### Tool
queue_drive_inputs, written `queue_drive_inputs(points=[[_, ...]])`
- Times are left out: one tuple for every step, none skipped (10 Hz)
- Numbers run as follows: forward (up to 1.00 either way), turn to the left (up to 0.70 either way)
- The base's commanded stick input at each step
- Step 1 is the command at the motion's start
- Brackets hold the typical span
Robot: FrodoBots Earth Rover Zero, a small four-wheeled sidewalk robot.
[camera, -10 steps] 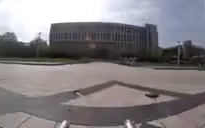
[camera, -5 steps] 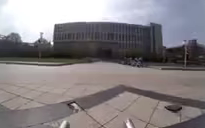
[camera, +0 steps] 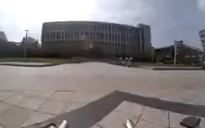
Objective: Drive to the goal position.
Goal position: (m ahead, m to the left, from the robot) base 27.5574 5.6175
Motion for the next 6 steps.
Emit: queue_drive_inputs(points=[[1.00,0.00],[1.00,0.00],[1.00,0.00],[1.00,0.00],[1.00,0.00],[1.00,0.00]])
